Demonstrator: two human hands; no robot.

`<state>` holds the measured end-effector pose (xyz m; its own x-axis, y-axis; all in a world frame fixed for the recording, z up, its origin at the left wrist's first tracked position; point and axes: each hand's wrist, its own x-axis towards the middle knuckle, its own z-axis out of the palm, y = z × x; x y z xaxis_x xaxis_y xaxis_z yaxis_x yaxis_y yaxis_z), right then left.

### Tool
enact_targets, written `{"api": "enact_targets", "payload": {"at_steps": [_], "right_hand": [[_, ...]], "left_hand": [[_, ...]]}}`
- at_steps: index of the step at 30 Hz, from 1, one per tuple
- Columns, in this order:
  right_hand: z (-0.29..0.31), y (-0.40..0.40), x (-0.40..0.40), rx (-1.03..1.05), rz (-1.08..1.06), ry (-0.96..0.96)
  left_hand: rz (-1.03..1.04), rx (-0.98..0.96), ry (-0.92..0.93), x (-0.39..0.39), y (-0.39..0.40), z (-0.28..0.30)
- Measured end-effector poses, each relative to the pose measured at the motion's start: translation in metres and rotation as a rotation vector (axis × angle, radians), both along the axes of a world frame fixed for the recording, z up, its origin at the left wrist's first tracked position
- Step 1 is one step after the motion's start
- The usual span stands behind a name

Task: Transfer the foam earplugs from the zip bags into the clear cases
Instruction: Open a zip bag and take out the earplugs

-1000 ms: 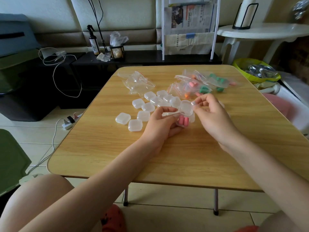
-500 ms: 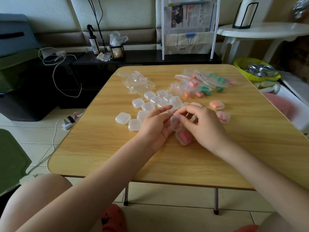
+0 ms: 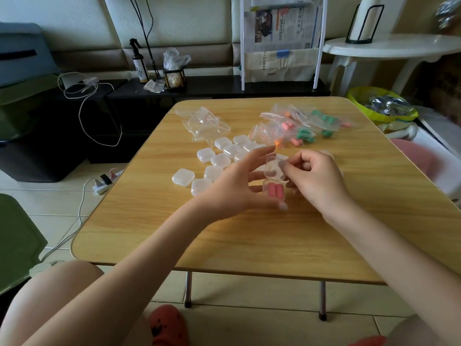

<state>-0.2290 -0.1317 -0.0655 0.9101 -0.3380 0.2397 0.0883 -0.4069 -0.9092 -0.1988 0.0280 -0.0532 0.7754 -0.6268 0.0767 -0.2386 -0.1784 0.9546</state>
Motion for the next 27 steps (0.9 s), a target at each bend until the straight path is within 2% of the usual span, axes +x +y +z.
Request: {"api": "enact_targets", "payload": {"at_steps": [2,5,9,11,14,20,25,27], "right_hand": [[0.001,-0.001,0.000,0.041,-0.001,0.027],[0.004,-0.003,-0.002,0.061,0.040,0.050],[0.009,-0.004,-0.003,0.102,0.222,0.074],[0.010,-0.003,-0.004,0.120,0.343,0.097],[0.005,-0.002,-0.005,0.023,0.440,0.047],[-0.001,0.004,-0.004,0.041,0.390,-0.070],[0.001,0.000,-0.001,-0.026,0.286,-0.102],[0.002,-0.011,0.003,-0.063,0.207,-0.128]], "left_hand": [[0.024,0.034,-0.103,-0.003,-0.003,-0.004],[0.123,-0.047,-0.116,-0.004,-0.007,-0.007],[0.284,-0.103,-0.155,0.003,-0.004,-0.007],[0.371,-0.147,-0.110,0.007,-0.003,-0.007],[0.393,-0.211,-0.039,0.010,-0.001,-0.007],[0.384,-0.180,-0.064,0.005,-0.004,-0.007],[0.360,-0.174,0.015,0.009,-0.005,-0.008],[0.392,-0.107,-0.066,0.009,-0.004,-0.009]]}}
